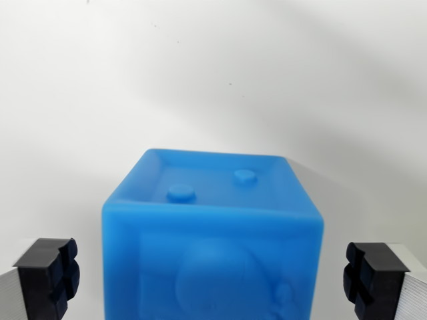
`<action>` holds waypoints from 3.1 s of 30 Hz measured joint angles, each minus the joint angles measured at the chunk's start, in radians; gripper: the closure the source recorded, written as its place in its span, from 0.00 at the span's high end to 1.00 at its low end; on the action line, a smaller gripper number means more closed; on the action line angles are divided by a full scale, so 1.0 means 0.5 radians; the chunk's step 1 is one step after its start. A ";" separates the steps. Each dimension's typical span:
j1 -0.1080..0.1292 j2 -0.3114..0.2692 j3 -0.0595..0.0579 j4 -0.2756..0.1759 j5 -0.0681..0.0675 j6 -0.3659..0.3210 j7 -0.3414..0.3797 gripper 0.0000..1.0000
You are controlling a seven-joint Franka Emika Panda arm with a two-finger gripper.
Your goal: Stack cube
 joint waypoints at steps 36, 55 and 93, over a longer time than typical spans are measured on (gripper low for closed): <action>-0.025 0.105 0.026 0.032 0.000 0.078 0.000 0.00; -0.024 0.084 0.025 0.028 0.000 0.064 0.000 0.00; 0.018 -0.405 -0.032 -0.068 -0.051 -0.318 0.035 0.00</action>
